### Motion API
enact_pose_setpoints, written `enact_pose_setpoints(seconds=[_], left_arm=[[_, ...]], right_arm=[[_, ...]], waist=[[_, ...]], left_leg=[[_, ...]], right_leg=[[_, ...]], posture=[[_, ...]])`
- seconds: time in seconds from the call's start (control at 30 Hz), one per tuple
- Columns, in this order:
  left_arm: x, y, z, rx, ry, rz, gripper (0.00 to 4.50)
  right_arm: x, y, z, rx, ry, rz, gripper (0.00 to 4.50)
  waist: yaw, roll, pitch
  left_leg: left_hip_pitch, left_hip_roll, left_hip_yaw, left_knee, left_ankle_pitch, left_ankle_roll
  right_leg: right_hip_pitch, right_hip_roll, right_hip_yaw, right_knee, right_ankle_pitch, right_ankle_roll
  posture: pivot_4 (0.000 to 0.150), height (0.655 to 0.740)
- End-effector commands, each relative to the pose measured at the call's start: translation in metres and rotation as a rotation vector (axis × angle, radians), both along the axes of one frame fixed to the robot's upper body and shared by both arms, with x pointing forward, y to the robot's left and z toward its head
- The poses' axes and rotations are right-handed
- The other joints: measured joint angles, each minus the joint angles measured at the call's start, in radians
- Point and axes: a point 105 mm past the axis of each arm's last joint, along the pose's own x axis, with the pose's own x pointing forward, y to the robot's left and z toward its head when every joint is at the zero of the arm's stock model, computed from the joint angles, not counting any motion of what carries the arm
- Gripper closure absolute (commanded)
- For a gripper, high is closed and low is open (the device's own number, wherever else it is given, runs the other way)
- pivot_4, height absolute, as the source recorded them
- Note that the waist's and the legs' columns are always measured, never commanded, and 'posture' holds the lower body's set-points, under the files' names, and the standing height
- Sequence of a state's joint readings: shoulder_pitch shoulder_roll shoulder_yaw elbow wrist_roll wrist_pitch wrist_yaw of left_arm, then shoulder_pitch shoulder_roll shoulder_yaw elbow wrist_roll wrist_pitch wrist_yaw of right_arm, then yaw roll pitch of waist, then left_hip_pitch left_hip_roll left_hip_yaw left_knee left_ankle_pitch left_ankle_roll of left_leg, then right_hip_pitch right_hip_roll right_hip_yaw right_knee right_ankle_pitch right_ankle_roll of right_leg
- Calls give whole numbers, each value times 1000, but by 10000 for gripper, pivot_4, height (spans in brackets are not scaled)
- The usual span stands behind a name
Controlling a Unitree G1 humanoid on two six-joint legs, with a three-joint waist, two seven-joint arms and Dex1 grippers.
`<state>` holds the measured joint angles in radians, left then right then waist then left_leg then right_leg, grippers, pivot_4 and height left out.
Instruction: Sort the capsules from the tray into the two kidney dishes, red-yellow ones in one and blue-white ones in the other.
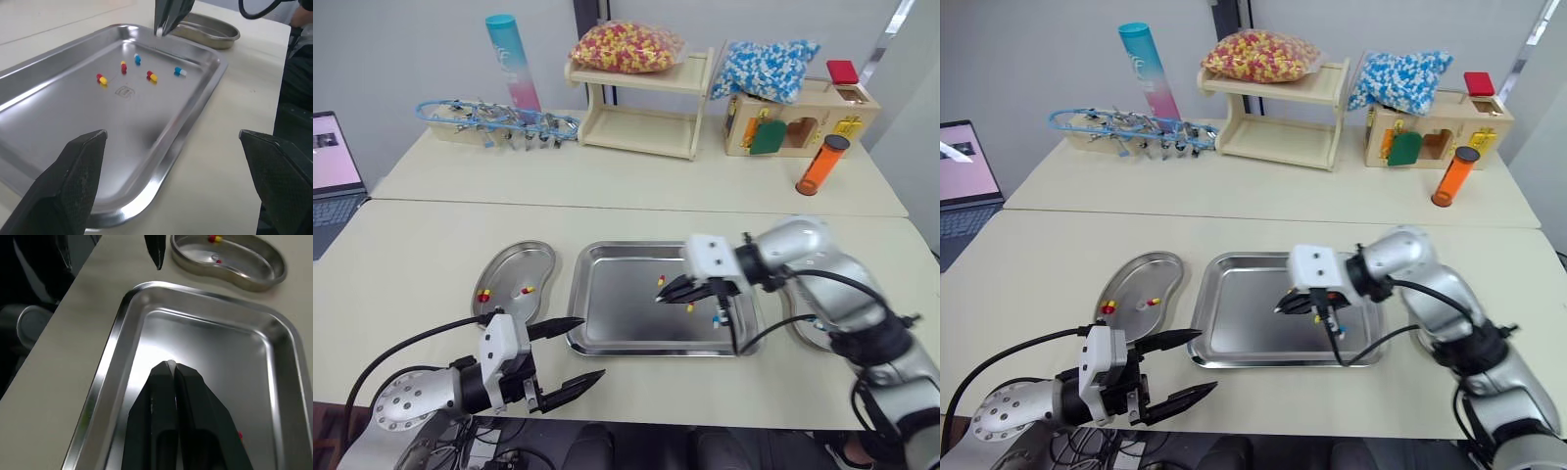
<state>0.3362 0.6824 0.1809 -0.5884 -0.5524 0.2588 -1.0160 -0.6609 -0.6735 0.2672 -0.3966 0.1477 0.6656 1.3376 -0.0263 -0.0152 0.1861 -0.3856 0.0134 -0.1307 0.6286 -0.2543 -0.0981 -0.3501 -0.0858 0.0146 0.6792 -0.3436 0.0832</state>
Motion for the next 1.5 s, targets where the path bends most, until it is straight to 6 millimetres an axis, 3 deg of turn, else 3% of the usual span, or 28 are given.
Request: enact_pose_setpoints(seconds=[0.03,0.23,0.37,0.5,0.6,0.63,0.9,1.03,1.23,1.4,1.5], left_arm=[[-10,-16,9,-14,-21,-106,0],[-14,-30,13,-42,-27,-185,0],[-13,-36,15,-62,-20,-218,0],[-9,-40,16,-72,-26,-232,0],[-7,-40,16,-75,-27,-237,0],[-7,-40,16,-75,-27,-238,0],[-5,-38,16,-71,-24,-233,0],[-4,-38,15,-71,-25,-225,0],[2,-34,15,-89,-17,-153,0],[14,-13,12,-84,-33,5,0],[20,5,9,-78,-48,129,0]], right_arm=[[-5,-34,16,45,4,-190,44764],[4,-138,3,-74,-22,-646,44764],[2,-176,-15,-99,22,-808,44764],[4,-200,-42,-141,43,-914,44764],[9,-205,-49,-125,52,-963,44764],[10,-206,-50,-126,50,-966,42445],[14,-209,-27,-69,9,-993,19668],[7,-206,-15,-49,-11,-944,7279],[-4,-203,-11,-11,-65,-877,7279],[-22,-179,-6,114,-140,-734,7279],[-39,-166,-16,105,-177,-651,7279]], waist=[[1,0,0],[0,0,0],[-10,0,0],[-8,0,0],[-8,0,0],[-8,0,0],[-5,0,0],[-3,0,0],[-3,0,0],[-4,0,0],[-3,0,0]], left_leg=[[0,0,0,0,0,0],[0,0,1,0,0,0],[1,0,3,0,0,0],[2,0,3,0,0,0],[2,0,4,0,0,0],[2,0,4,0,0,0],[2,0,3,0,0,0],[1,0,3,0,0,0],[2,0,3,0,0,0],[2,0,3,0,0,0],[2,0,3,0,0,0]], right_leg=[[0,0,0,0,0,0],[0,0,1,0,0,0],[0,0,3,1,0,0],[1,0,2,1,0,0],[1,0,3,1,0,0],[1,0,3,1,0,0],[1,0,2,0,0,0],[1,0,2,0,0,0],[1,0,2,0,0,0],[2,0,2,0,0,0],[2,0,2,0,0,0]], posture=[[1500,7400],[1500,7400],[1500,7400],[1500,7400],[1500,7400],[1500,7400],[1500,7400],[1500,7400],[1500,7400],[1500,7400],[1500,7400]])
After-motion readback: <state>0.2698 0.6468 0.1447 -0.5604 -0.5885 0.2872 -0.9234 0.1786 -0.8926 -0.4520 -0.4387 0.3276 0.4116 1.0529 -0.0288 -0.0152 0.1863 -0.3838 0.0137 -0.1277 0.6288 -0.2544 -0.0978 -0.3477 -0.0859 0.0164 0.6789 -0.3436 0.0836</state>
